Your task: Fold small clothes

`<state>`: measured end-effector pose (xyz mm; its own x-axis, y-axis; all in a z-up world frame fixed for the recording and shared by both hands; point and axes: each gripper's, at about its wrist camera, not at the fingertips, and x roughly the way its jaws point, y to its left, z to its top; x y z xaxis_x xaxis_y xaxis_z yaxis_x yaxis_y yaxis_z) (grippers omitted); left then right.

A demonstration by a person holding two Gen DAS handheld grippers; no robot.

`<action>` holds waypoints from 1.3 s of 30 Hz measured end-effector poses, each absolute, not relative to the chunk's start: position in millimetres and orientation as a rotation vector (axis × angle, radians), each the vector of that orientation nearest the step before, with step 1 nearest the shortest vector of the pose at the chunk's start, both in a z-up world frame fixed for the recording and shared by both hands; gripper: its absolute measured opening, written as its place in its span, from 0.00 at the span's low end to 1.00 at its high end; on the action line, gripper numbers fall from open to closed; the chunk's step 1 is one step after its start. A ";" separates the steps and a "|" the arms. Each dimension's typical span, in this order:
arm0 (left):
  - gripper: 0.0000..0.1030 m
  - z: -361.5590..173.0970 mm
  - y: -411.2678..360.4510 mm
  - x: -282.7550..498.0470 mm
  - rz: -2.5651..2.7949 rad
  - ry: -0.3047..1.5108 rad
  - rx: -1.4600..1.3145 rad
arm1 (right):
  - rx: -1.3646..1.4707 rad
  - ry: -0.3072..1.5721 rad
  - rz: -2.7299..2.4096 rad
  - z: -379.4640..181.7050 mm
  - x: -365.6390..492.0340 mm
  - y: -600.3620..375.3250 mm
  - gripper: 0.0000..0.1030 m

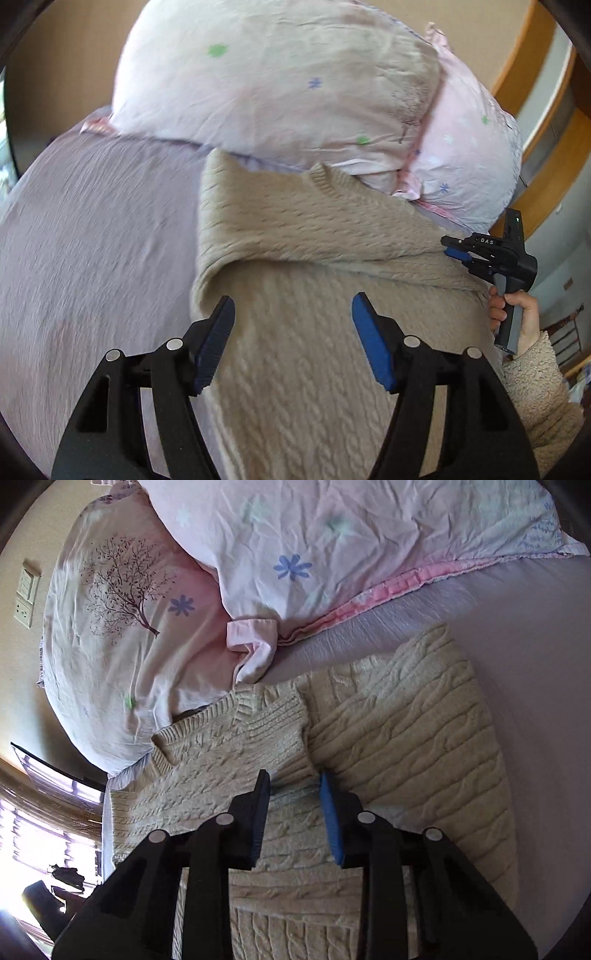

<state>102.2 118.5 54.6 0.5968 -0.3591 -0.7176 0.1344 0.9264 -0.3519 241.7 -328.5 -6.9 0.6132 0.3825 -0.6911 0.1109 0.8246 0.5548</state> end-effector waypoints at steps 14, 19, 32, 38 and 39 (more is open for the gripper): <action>0.64 18.7 151.4 51.5 -0.383 0.967 -0.424 | 0.627 0.772 -0.031 5.1 148.8 -392.8 0.22; 0.64 11.0 155.4 24.9 -0.419 0.960 -0.472 | 0.613 0.769 -0.014 -2.1 82.1 -406.2 0.45; 0.24 -4.4 143.5 -52.1 -0.599 1.006 -0.632 | 0.835 0.919 0.454 -68.9 -52.0 -387.8 0.21; 0.07 11.9 132.9 -43.9 -0.658 0.980 -0.661 | 0.832 0.837 0.584 -43.0 -52.1 -376.3 0.07; 0.07 21.4 131.0 -35.0 -0.667 0.959 -0.655 | 0.839 0.783 0.609 -30.2 -45.5 -378.9 0.07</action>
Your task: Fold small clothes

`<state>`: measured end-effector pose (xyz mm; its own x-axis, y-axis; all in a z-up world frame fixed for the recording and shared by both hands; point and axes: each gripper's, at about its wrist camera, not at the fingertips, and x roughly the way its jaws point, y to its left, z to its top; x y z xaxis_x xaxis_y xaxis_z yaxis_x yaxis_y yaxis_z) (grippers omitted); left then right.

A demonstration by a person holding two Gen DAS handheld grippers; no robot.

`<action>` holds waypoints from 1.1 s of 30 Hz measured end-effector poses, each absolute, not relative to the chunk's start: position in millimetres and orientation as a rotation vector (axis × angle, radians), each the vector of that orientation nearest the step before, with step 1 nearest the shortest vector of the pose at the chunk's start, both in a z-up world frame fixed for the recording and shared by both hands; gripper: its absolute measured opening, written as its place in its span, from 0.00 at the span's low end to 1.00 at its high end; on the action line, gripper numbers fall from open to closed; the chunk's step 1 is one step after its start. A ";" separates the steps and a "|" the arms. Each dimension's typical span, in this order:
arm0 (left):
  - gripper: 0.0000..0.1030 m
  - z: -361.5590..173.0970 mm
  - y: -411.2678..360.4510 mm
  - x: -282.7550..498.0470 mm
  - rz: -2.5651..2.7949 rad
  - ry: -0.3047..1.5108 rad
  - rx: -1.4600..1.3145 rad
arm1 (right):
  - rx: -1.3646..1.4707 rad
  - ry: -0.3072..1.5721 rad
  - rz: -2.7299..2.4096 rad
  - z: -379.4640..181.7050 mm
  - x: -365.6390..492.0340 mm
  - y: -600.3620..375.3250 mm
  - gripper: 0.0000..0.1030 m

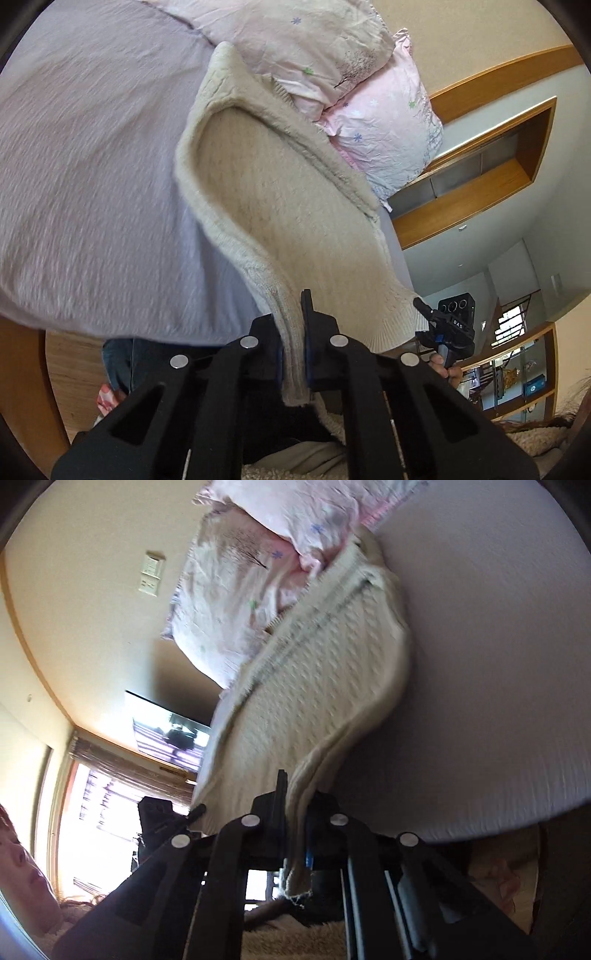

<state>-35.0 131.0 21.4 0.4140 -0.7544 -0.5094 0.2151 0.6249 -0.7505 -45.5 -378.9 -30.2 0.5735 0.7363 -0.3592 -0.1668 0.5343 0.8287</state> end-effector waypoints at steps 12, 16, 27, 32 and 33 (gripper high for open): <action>0.07 77.3 127.8 224.6 -0.431 0.730 -0.702 | 0.996 0.497 0.421 31.1 196.7 -409.2 0.07; 0.06 26.5 115.2 275.1 -0.342 0.879 -0.758 | 0.992 0.665 0.225 -14.9 247.3 -402.2 0.12; 0.81 53.7 148.1 234.3 -0.263 0.851 -0.682 | 0.811 0.519 0.154 23.8 209.6 -402.6 0.91; 0.63 25.4 152.4 223.8 -0.249 0.992 -0.645 | 0.802 0.578 0.245 16.8 195.3 -388.9 0.92; 0.61 18.0 151.2 223.3 -0.256 1.011 -0.663 | 0.798 0.589 0.258 17.4 195.5 -383.0 0.92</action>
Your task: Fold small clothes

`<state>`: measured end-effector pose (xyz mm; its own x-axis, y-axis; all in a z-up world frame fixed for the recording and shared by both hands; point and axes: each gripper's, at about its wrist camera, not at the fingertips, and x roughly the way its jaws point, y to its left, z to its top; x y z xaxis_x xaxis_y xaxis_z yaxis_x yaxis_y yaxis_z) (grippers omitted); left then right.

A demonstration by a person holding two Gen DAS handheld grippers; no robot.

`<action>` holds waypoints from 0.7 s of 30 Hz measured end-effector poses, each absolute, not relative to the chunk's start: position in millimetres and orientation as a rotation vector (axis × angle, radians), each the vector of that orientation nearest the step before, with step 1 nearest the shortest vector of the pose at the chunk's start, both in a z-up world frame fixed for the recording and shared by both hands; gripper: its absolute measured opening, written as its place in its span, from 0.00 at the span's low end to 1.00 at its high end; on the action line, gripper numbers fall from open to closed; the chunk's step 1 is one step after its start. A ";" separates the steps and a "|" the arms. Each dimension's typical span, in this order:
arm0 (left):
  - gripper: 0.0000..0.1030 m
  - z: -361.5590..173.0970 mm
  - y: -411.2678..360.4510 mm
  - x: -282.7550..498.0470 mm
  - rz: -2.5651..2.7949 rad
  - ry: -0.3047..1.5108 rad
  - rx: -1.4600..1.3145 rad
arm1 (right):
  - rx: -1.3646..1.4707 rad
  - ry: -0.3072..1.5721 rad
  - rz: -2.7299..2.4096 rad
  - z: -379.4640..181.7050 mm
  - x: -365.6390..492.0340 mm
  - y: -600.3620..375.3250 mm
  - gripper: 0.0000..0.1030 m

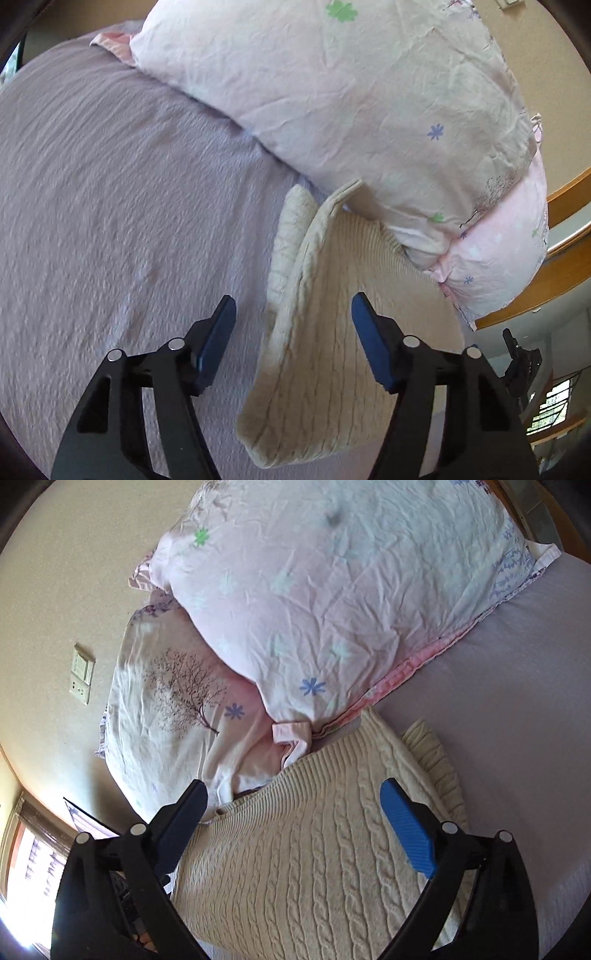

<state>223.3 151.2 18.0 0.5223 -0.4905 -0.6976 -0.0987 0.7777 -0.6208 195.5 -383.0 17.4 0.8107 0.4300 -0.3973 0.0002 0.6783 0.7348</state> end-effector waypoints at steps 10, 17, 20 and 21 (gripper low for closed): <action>0.20 -19.4 138.1 211.4 -0.387 0.949 -1.089 | 0.747 0.595 0.338 26.4 170.6 -378.0 0.92; 0.16 71.4 34.5 216.5 -0.710 0.817 -1.051 | 0.757 0.489 0.299 34.3 135.8 -424.6 0.92; 0.16 86.8 -52.8 224.2 -0.888 0.831 -1.007 | 0.768 0.452 0.261 32.0 122.0 -444.9 0.92; 0.16 83.2 -85.6 227.4 -0.936 0.861 -0.995 | 0.770 0.450 0.244 30.0 119.1 -450.7 0.92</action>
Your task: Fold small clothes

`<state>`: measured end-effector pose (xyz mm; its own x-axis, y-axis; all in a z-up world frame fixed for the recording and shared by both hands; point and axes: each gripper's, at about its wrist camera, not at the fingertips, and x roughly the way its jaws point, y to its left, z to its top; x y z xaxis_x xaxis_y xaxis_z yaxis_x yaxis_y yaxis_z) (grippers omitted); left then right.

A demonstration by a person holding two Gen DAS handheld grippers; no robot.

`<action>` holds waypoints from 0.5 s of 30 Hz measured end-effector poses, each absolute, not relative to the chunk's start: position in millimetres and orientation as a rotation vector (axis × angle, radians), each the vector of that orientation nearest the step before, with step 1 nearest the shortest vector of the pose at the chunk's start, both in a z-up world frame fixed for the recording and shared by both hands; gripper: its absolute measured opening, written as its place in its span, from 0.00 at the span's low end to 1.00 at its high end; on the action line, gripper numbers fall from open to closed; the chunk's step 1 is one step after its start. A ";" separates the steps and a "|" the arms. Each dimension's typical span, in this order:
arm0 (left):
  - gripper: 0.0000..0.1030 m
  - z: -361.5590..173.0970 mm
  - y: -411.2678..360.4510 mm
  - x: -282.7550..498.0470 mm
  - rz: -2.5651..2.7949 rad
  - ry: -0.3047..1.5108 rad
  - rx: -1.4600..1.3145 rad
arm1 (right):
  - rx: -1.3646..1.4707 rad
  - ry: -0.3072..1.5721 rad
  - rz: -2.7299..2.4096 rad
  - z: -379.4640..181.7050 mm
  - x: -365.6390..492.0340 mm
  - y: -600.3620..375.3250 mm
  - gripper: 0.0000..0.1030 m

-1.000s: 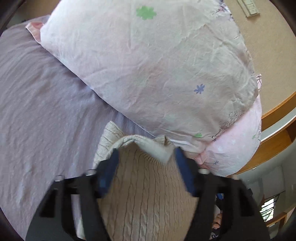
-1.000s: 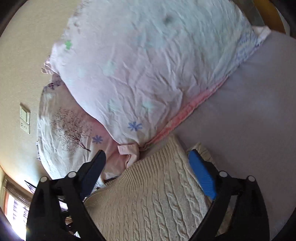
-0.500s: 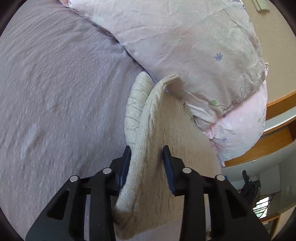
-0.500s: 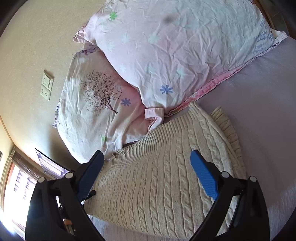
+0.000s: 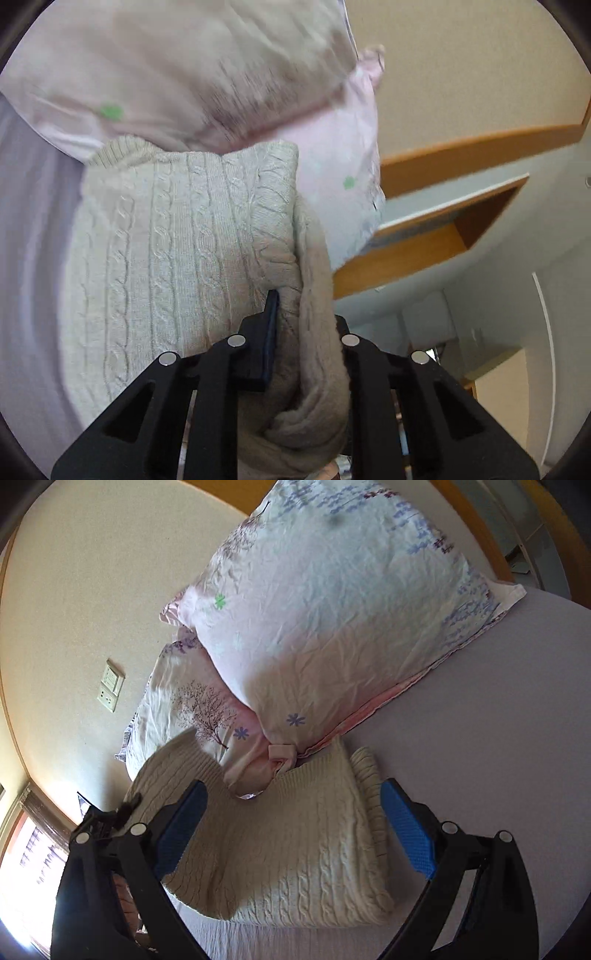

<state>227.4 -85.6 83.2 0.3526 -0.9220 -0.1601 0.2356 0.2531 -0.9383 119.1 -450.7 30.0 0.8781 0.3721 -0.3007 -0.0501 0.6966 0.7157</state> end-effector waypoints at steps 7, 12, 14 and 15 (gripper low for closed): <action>0.17 33.9 -201.5 238.3 -1.067 1.150 -0.919 | 0.801 0.540 0.221 13.6 120.1 -479.7 0.92; 0.89 86.1 -117.1 219.8 -0.842 0.869 -0.715 | 0.795 0.677 0.299 6.2 151.6 -480.3 0.92; 0.89 86.6 -92.0 222.1 -0.708 0.864 -0.614 | 0.787 0.752 0.303 -0.6 172.3 -476.4 0.92; 0.89 80.6 -81.5 226.8 -0.658 0.884 -0.585 | 0.773 0.786 0.291 -4.1 181.3 -473.7 0.92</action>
